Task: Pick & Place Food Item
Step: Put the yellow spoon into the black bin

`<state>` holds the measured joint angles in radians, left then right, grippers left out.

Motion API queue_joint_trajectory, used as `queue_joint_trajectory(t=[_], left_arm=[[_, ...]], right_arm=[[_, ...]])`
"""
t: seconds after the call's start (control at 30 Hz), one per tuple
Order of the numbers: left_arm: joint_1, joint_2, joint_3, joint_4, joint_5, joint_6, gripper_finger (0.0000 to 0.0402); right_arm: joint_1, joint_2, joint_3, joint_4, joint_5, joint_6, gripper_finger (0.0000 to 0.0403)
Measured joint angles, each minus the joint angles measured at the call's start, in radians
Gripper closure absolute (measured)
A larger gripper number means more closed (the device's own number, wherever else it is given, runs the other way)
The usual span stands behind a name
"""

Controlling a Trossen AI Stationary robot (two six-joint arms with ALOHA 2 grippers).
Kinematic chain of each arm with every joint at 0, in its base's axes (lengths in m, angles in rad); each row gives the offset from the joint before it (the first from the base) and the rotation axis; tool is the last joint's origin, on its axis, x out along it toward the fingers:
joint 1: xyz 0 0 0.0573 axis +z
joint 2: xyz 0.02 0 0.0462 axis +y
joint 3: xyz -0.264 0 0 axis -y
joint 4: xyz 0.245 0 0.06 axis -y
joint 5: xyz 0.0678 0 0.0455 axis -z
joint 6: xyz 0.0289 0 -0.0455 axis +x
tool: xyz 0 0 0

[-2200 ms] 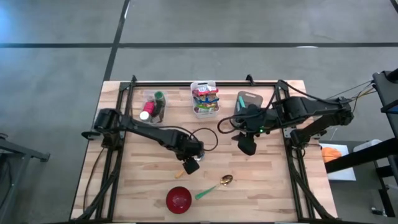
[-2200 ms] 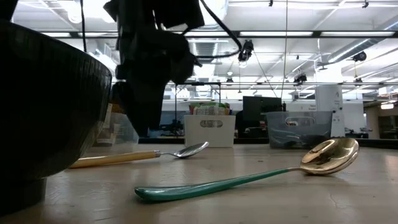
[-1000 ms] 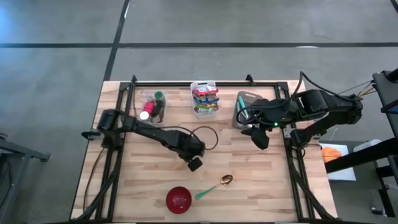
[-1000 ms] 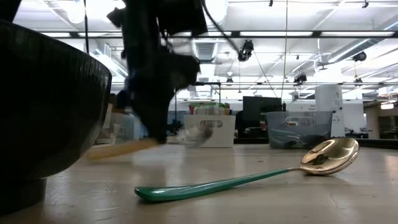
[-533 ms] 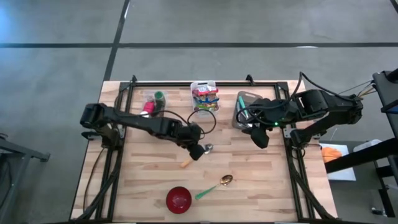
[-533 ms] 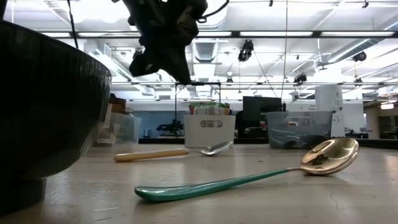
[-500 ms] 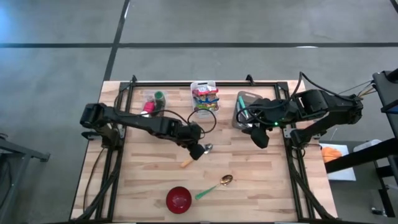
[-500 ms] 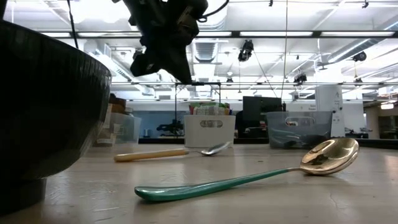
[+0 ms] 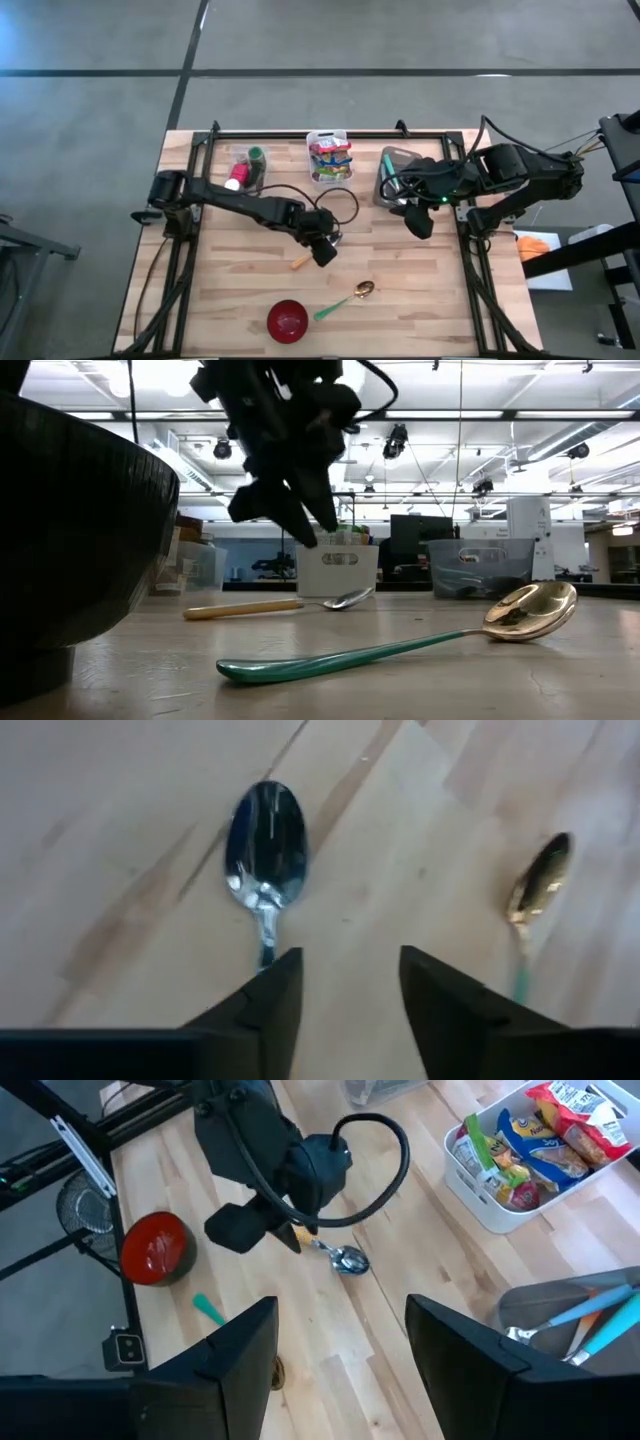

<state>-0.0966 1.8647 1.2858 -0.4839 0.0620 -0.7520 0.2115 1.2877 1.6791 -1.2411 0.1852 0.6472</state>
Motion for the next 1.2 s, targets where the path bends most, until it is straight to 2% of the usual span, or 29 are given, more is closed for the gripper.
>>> queue_joint_trajectory(t=[0.1,0.23,0.47,0.8,0.93,1.1,1.2], left_arm=[[-0.006,0.032,0.000,0.003,-0.032,0.067,0.0212],[-0.031,0.066,0.003,0.011,-0.068,0.173,0.0206],[-0.040,0.082,0.003,-0.012,-0.128,0.176,0.0206],[-0.042,0.159,0.004,-0.014,-0.123,0.184,0.0207],[-0.042,0.180,0.007,-0.017,-0.135,0.187,0.0247],[-0.041,0.195,0.007,-0.018,-0.142,0.187,0.0367],[-0.039,0.196,0.006,-0.004,-0.157,0.169,0.0384]], right_arm=[[0.000,0.000,0.000,-0.017,0.000,-0.004,0.0189],[0.000,0.000,0.000,-0.020,0.000,-0.019,0.0189],[0.000,0.000,0.000,-0.035,0.000,-0.022,0.0189],[0.000,0.000,0.000,-0.035,0.000,-0.021,0.0189],[0.000,0.000,0.000,-0.035,-0.001,-0.016,0.0189],[0.000,0.000,0.000,-0.036,-0.001,-0.013,0.0189],[0.000,0.000,0.000,-0.036,-0.002,-0.011,0.0189]])
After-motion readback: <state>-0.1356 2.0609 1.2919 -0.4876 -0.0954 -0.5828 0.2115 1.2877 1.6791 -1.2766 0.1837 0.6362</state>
